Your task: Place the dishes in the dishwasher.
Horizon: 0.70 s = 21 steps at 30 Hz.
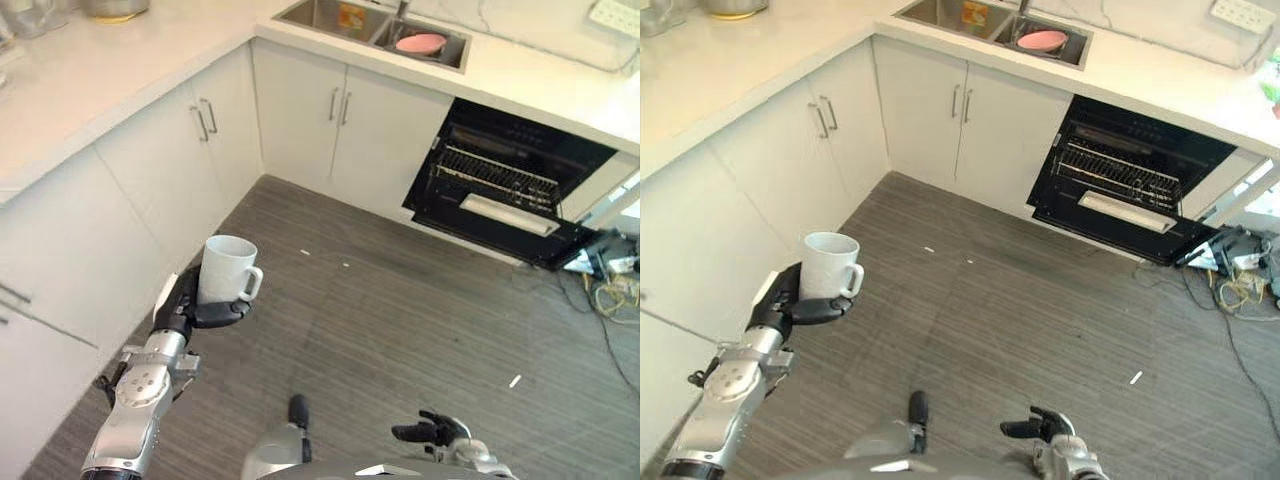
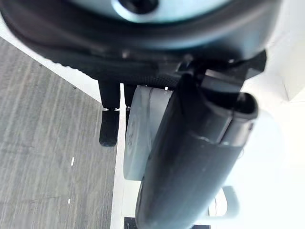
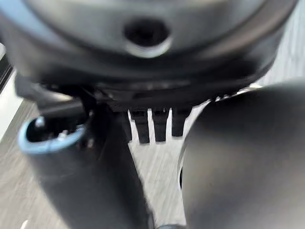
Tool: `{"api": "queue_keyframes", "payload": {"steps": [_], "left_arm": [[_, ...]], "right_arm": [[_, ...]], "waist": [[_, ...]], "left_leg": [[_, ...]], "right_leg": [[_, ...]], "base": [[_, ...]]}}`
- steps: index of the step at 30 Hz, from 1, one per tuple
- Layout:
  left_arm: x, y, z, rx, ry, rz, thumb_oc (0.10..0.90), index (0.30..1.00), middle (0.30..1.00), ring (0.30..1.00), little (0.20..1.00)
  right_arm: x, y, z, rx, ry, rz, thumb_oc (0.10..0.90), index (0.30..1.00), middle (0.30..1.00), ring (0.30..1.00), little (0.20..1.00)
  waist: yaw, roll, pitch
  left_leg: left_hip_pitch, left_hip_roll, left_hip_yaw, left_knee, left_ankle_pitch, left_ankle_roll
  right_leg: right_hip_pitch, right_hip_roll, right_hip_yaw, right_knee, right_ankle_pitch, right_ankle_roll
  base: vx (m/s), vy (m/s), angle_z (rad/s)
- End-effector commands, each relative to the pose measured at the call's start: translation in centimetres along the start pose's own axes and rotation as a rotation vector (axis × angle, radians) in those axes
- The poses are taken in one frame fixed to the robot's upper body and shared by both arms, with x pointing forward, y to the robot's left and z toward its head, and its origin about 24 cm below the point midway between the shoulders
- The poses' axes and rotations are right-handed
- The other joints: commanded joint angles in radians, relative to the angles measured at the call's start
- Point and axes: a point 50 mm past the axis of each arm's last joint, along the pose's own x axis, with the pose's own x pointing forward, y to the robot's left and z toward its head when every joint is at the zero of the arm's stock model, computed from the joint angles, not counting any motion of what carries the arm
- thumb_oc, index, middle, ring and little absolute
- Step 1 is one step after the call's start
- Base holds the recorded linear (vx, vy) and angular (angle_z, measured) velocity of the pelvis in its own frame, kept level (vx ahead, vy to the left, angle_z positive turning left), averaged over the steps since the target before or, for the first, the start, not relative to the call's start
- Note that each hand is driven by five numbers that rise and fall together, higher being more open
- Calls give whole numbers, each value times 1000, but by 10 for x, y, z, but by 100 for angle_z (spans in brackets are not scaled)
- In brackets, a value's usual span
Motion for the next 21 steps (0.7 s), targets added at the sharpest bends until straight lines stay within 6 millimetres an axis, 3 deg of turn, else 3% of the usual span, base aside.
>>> {"api": "queue_keyframes", "payload": {"steps": [1,3,4,6,7,8,10,11,12,13,14,15,16,18,19,20,21], "left_arm": [[-1,-7,48,58,-257,-76,400,300,300,300,300],[-1,-6,48,59,-257,-76,400,300,300,300,300],[0,-7,46,57,-247,-75,400,300,300,300,300],[0,-7,44,64,-239,-69,400,300,300,300,300],[0,-6,44,65,-239,-68,400,300,300,300,300],[0,-6,41,63,-228,-65,400,300,300,300,300],[-4,-10,33,61,-198,-72,400,300,300,300,300],[-4,-10,33,60,-196,-72,400,300,300,300,300],[-5,-10,33,59,-196,-82,400,300,300,300,300],[-5,-11,33,56,-196,-83,400,300,300,300,300],[-7,-9,35,50,-201,-88,400,300,300,300,300],[-9,-7,36,48,-202,-84,400,300,300,300,300],[-9,-7,36,48,-203,-83,400,300,300,300,300],[-9,-2,40,40,-221,-58,400,300,300,300,300],[-8,-2,41,31,-225,-52,400,300,300,300,300],[-8,-3,42,16,-227,-45,400,300,300,300,300],[-9,-7,38,-21,-219,-42,400,300,300,300,300]], "right_arm": [[0,-2,-3,20,1,-11,800,900,900,900,900],[0,-2,-3,21,1,-10,800,900,900,900,900],[-2,2,-13,17,35,-1,800,900,900,900,900],[-4,2,-25,26,78,-4,800,900,900,900,900],[-4,2,-25,25,79,-3,800,900,900,900,900],[-6,-1,-35,35,114,-15,800,900,900,900,900],[-13,-5,-62,54,202,-33,800,900,900,900,900],[-14,-6,-63,52,203,-33,800,900,900,900,900],[-16,-11,-70,78,232,-54,800,900,900,900,900],[-16,-12,-70,79,232,-56,800,900,900,900,900],[-14,-17,-66,89,222,-74,800,900,900,900,900],[-13,-17,-62,87,211,-76,800,900,900,900,900],[-13,-17,-61,87,210,-76,800,900,900,900,900],[-7,-18,-40,99,140,-80,800,900,900,900,900],[-5,-19,-30,107,106,-85,800,900,900,900,900],[-2,-20,-17,112,61,-87,800,900,900,900,900],[1,-14,3,132,-12,-66,800,900,900,900,900]], "waist": [[-21,-78,-10],[-26,-77,-9],[-34,-100,-18],[-42,-111,-27],[-41,-103,-32],[-45,-113,-48],[-60,-111,-102],[-60,-107,-103],[-74,-90,-121],[-74,-96,-118],[-75,-81,-108],[-60,-82,-92],[-62,-79,-92],[-35,-88,-50],[-22,-86,-34],[-8,-84,-21],[15,-78,-15]], "left_leg": [[120,-36,-85,-50,-96,-120],[120,-32,-90,-51,-92,-122],[183,-22,-64,-60,-144,-155],[226,-12,-54,-59,-180,-169],[233,-1,-65,-59,-195,-172],[265,-9,-69,-57,-232,-170],[316,4,-75,37,-300,-184],[314,10,-75,47,-309,-187],[299,41,-92,170,-279,-214],[289,34,-83,178,-270,-213],[171,88,-89,471,-121,-267],[96,92,-115,653,-44,-279],[83,98,-121,672,-50,-282],[-58,96,-150,955,16,-280],[-123,108,-151,997,8,-258],[-169,105,-146,988,-31,-235],[-216,91,-132,792,-111,-201]], "right_leg": [[-44,162,-126,-543,83,-20],[-32,169,-134,-566,96,-22],[-68,183,-255,-765,125,-10],[-92,182,-307,-831,161,0],[-83,198,-286,-839,146,10],[-63,201,-297,-858,150,1],[-2,225,-290,-860,137,-58],[1,230,-292,-860,134,-60],[40,261,-264,-863,112,-80],[34,249,-288,-861,127,-90],[87,276,-252,-867,89,-138],[113,292,-232,-870,71,-173],[109,297,-235,-869,70,-177],[157,303,-202,-871,33,-208],[173,307,-185,-871,20,-211],[187,308,-164,-871,6,-210],[210,294,-128,-871,-3,-183]], "base": [[454,75,19],[338,32,49],[521,44,58],[490,60,37],[379,54,7],[642,107,11],[729,134,4],[597,39,-1],[296,7,12],[520,-8,43],[303,-29,43],[340,-40,41],[182,-30,12],[179,-33,-34],[256,37,-61],[425,273,-78],[507,417,-73]]}}
